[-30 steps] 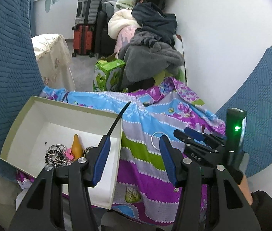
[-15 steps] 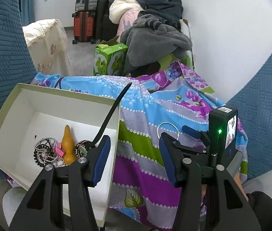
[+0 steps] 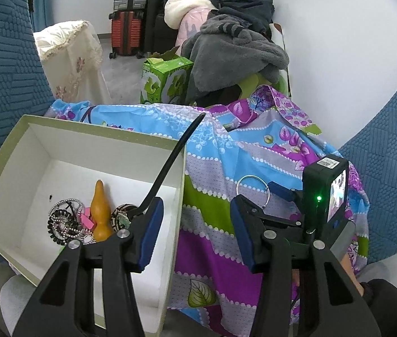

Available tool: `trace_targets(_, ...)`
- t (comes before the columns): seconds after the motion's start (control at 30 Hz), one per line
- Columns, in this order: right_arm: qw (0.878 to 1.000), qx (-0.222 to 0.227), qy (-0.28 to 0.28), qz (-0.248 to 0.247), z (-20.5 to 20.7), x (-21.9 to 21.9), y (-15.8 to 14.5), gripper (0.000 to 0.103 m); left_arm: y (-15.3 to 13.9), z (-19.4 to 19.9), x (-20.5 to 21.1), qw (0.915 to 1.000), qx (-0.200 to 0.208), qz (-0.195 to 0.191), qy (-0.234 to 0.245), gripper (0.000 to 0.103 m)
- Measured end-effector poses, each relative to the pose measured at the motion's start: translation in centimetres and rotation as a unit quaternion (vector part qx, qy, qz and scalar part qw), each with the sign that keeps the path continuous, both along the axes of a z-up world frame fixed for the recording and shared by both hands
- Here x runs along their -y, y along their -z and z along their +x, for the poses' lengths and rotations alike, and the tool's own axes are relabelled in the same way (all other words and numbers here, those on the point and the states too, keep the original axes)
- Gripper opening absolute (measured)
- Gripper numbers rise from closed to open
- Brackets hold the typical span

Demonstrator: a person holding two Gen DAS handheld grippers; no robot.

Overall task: Organize jewelry
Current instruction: 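Move the right tool back to the silver hoop ring on the cloth, then close the right tool on the silver hoop ring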

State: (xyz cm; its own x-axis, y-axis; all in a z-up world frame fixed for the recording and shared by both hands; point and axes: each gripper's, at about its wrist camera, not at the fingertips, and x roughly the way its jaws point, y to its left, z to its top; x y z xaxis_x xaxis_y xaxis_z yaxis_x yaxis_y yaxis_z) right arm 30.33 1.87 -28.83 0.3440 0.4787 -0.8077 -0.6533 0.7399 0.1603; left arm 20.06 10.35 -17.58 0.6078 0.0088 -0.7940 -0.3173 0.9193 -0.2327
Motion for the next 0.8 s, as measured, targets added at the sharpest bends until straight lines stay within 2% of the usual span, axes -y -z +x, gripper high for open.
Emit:
trace_targets(0.03, 1.0, -0.002, 0.002, 0.0, 0.0, 0.0, 0.0, 0.061, 0.0, -0.1, -0.1, 1.0, 0.001, 0.0, 0.0, 0.05)
trace_targets(0.07, 1.0, 0.005, 0.011, 0.0, 0.1, 0.2, -0.3, 0.007, -0.1, -0.1, -0.1, 1.0, 0.003, 0.0, -0.001, 0.05)
trace_targets(0.1, 1.0, 0.003, 0.014, -0.013, 0.2, 0.2, -0.2, 0.008, -0.3, -0.2, -0.2, 1.0, 0.004, -0.001, -0.002, 0.05)
trace_targets(0.17, 1.0, -0.019, 0.02, -0.005, 0.6, 0.6, 0.0, 0.007, -0.6, -0.4, -0.3, 1.0, 0.007, -0.003, -0.003, 0.05)
trace_targets(0.47, 1.0, -0.01, 0.017, -0.015, 0.1, 0.3, 0.0, 0.008, -1.7, -1.6, -0.4, 0.9997, 0.023, -0.005, -0.004, 0.05)
trace_targets(0.63, 1.0, -0.023, 0.011, -0.018, 0.8, 0.1, 0.0, 0.004, -2.2, -2.1, -0.7, 0.9994, 0.031, -0.009, -0.006, 0.05)
trace_targets(0.8, 1.0, 0.0, 0.008, -0.029, -0.6, 0.0, -0.8, 0.004, -3.0, -3.0, -1.3, 0.999, 0.043, -0.009, -0.011, 0.05)
